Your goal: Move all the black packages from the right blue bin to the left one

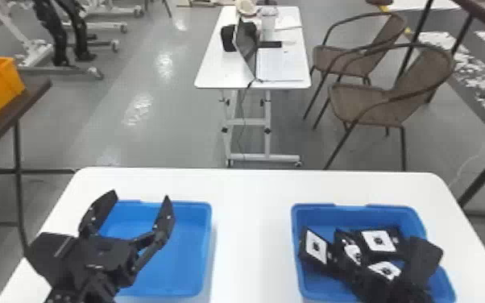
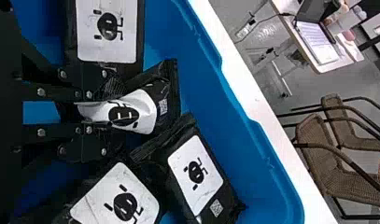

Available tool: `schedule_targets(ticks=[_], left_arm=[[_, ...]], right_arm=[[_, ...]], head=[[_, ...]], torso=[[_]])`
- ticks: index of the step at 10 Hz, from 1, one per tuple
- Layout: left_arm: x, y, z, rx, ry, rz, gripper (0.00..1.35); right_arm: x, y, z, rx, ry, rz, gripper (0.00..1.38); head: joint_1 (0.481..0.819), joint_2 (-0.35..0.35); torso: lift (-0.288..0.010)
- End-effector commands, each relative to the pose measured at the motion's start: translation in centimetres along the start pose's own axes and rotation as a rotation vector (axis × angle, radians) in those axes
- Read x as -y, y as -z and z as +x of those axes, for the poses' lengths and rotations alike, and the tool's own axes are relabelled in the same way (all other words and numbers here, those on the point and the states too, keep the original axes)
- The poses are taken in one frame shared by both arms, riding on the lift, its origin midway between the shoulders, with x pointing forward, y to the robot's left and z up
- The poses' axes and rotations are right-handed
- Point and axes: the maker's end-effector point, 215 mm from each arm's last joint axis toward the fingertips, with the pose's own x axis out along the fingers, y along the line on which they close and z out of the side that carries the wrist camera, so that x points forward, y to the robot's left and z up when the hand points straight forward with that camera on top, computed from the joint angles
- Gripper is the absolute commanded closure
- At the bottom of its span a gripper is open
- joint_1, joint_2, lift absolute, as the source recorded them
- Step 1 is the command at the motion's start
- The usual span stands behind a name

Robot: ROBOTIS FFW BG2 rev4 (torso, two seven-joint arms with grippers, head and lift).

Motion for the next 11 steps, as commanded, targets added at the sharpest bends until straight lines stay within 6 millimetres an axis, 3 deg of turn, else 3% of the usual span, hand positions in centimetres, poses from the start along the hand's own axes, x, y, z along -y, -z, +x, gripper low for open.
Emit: schedule_targets(ticks=[1, 4, 6, 8, 11], left_arm=[[0.0, -0.1, 0.1, 0.003, 0.000, -0.006, 0.14], [-0.1, 0.2, 0.5, -0.007, 0.002, -0.043, 0.14], [-0.1, -0.1, 0.9, -0.003, 0.006, -0.068, 0.14], [-0.2, -0.5, 1.6, 0.001, 0.008, -0.107, 0.14], [0.0, -1.8, 2.9, 0.025, 0.029, -0.156, 0.14]], right_arm=[[-0.8, -1.2, -1.0, 0.029, -0.016, -0.020, 1.11], [-3.8, -7.1, -5.6, 0.114, -0.083, -0.145, 1.11], [-8.0, -11.6, -6.9, 0.151, -0.212, -0.279, 1.11], [-13.7, -14.1, -5.9, 0.175, -0.359, -0.425, 1.11], [-22.4, -13.8, -2.1, 0.206, -0.576, -0.540, 1.11]], head=[[0.695, 0.055], [0.695, 0.050], [0.695, 0.052], [0.695, 0.080], [0.695, 0.139]], torso=[[-0.039], [-0.039], [-0.039], [-0.039], [-0.039]])
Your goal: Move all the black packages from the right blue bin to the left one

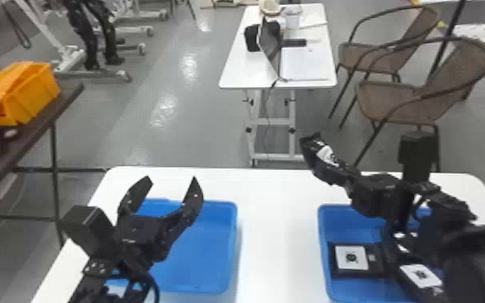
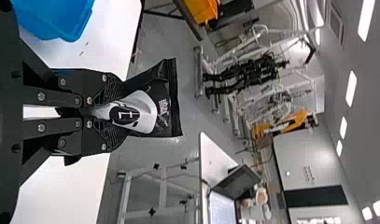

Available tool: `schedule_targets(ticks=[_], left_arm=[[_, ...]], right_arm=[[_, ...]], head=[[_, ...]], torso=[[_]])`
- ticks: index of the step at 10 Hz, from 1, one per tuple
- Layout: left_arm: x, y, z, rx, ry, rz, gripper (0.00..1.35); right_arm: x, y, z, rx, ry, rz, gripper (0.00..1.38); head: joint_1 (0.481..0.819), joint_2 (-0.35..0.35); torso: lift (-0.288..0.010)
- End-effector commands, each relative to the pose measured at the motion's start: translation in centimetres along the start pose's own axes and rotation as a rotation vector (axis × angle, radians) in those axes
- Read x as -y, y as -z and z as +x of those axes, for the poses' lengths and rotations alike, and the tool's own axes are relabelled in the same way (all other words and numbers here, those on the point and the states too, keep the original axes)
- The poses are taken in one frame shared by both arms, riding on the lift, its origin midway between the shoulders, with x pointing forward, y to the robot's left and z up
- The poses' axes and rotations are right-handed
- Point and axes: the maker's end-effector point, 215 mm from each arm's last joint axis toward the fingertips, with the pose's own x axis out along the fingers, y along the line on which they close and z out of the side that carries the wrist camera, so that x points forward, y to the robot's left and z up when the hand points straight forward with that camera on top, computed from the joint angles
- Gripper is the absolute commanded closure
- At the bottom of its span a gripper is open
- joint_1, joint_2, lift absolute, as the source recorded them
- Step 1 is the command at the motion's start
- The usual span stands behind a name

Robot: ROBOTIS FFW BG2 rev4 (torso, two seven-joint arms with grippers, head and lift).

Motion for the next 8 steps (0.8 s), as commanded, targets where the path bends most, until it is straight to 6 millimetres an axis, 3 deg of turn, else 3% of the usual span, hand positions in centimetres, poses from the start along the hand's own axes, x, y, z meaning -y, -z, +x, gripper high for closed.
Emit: schedule_targets(ticks=[1, 4, 6, 8], left_arm=[[0.3, -0.8, 1.1, 0.006, 0.027, -0.020, 0.14], [1.8, -1.6, 3.3, -0.012, 0.091, -0.102, 0.14], [3.2, -1.1, 4.6, -0.070, 0.146, -0.179, 0.14], [3.8, 0.0, 5.0, -0.108, 0.156, -0.222, 0.14]], right_arm=[[-2.2, 0.5, 3.8, -0.023, -0.084, -0.008, 1.11], [-8.5, 1.4, 8.1, -0.059, -0.301, -0.101, 1.11], [-11.2, 2.9, 9.4, -0.076, -0.381, -0.061, 1.11], [-13.4, 1.9, 9.9, -0.063, -0.426, -0.102, 1.11]], head=[[0.695, 0.167], [0.695, 0.227], [0.695, 0.264], [0.695, 0.274]], torso=[[-0.039], [-0.039], [-0.039], [-0.039]])
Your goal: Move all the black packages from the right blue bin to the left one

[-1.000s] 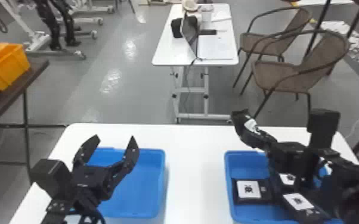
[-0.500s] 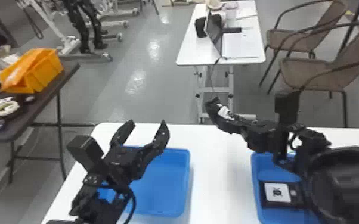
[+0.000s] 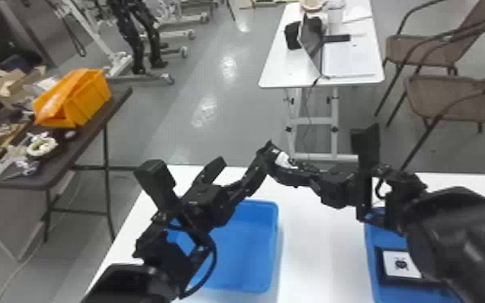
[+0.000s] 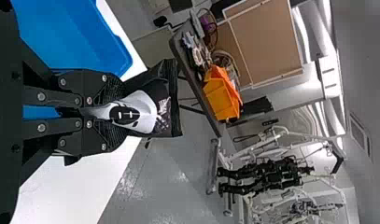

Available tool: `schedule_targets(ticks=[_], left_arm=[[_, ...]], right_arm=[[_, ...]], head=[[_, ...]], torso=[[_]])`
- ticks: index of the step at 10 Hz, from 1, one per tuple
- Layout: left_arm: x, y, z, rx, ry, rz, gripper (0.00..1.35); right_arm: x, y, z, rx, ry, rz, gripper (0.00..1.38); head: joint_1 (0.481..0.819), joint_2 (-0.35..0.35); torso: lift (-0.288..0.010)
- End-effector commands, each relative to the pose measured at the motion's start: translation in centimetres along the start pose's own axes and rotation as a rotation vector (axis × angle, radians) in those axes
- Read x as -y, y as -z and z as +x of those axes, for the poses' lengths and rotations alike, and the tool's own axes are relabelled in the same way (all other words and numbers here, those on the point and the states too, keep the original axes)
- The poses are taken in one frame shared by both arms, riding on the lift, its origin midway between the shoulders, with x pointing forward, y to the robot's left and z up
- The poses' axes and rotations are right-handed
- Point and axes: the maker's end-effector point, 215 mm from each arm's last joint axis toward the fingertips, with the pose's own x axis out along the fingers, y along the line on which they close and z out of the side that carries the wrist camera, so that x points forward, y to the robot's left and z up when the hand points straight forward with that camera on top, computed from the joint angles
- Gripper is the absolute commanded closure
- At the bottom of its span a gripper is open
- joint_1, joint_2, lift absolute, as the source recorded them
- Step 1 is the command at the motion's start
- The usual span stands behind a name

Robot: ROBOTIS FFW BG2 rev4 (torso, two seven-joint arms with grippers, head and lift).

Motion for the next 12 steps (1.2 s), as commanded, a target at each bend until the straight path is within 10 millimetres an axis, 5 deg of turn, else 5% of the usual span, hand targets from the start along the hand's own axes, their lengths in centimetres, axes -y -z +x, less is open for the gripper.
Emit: schedule_targets(ticks=[1, 4, 6, 12], left_arm=[[0.5, 1.0, 0.6, -0.027, 0.011, -0.056, 0.14], [1.3, 3.2, 1.9, -0.063, 0.046, -0.160, 0.13], [1.4, 2.5, 2.6, -0.046, 0.064, -0.143, 0.13], [-3.1, -0.3, 2.2, 0.012, -0.035, 0.003, 0.14]], right_arm=[[-1.4, -0.7, 1.0, 0.007, -0.040, 0.000, 1.11], [-5.3, -2.1, 2.7, 0.019, -0.134, 0.005, 1.11], [-6.7, -2.0, 3.4, 0.007, -0.169, 0.007, 1.11], [-9.1, -1.2, 4.0, -0.038, -0.227, -0.024, 1.11]], head=[[0.695, 0.282], [0.695, 0.297], [0.695, 0.311], [0.695, 0.350]], torso=[[-0.039], [-0.039], [-0.039], [-0.039]])
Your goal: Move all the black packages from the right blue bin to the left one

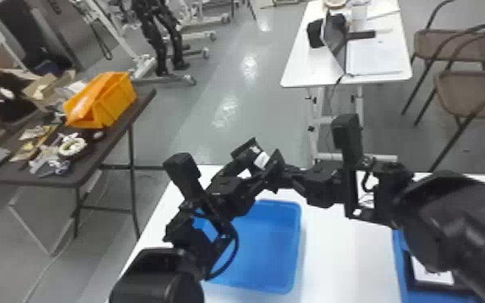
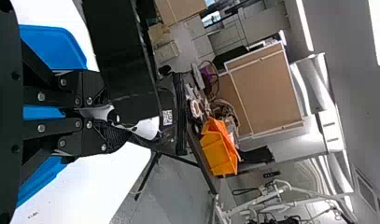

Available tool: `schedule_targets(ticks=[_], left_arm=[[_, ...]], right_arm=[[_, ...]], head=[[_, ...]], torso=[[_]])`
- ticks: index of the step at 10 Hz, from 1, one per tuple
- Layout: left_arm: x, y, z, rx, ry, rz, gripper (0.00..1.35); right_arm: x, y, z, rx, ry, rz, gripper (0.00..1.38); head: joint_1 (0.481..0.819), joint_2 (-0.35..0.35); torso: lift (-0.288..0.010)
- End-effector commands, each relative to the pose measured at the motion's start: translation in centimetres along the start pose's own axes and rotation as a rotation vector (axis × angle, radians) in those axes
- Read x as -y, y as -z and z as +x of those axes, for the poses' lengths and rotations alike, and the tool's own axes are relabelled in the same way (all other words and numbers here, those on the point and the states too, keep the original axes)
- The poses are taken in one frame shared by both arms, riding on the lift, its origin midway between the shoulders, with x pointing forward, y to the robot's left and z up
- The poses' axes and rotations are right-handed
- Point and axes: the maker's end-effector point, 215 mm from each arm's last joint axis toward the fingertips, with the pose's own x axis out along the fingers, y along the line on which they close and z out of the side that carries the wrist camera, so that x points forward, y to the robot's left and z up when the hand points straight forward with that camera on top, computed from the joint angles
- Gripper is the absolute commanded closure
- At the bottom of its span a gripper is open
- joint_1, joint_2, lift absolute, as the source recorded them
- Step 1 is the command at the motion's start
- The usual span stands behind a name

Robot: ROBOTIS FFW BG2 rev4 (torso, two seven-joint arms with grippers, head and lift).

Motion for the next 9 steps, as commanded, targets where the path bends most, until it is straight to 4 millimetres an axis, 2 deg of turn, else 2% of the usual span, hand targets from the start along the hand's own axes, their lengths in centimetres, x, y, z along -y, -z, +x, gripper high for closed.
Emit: schedule_targets(ticks=[1, 2, 3, 4, 5, 8, 9], left_arm=[[-1.0, -0.7, 0.0, 0.015, -0.023, 0.008, 0.14], [-1.5, 0.5, 0.0, -0.028, -0.049, -0.009, 0.14], [-1.7, 0.9, 0.1, -0.047, -0.066, -0.006, 0.26], [-1.8, 1.1, 0.0, -0.071, -0.097, -0.011, 0.98], [-1.9, 0.9, -0.5, -0.075, -0.169, -0.005, 1.19], [-1.9, -2.0, -0.9, 0.034, -0.176, 0.052, 1.23], [-2.1, -2.3, -1.1, 0.051, -0.182, 0.057, 1.23]], right_arm=[[-0.3, 0.1, 0.1, -0.005, -0.007, -0.002, 1.11], [-0.6, 0.1, 0.2, -0.013, -0.016, -0.013, 1.11], [-0.7, 0.0, 0.2, -0.013, -0.018, -0.021, 1.11], [-0.8, 0.1, 0.3, -0.009, -0.020, -0.018, 1.11], [-0.8, 0.1, 0.3, -0.009, -0.019, -0.016, 1.11], [-0.8, 0.1, 0.3, 0.001, -0.021, -0.007, 1.11], [-0.9, 0.2, 0.3, 0.004, -0.022, -0.003, 1.11]], head=[[0.695, 0.350], [0.695, 0.350], [0.695, 0.350], [0.695, 0.350], [0.695, 0.350], [0.695, 0.350], [0.695, 0.350]], torso=[[-0.039], [-0.039], [-0.039], [-0.039], [-0.039], [-0.039], [-0.039]])
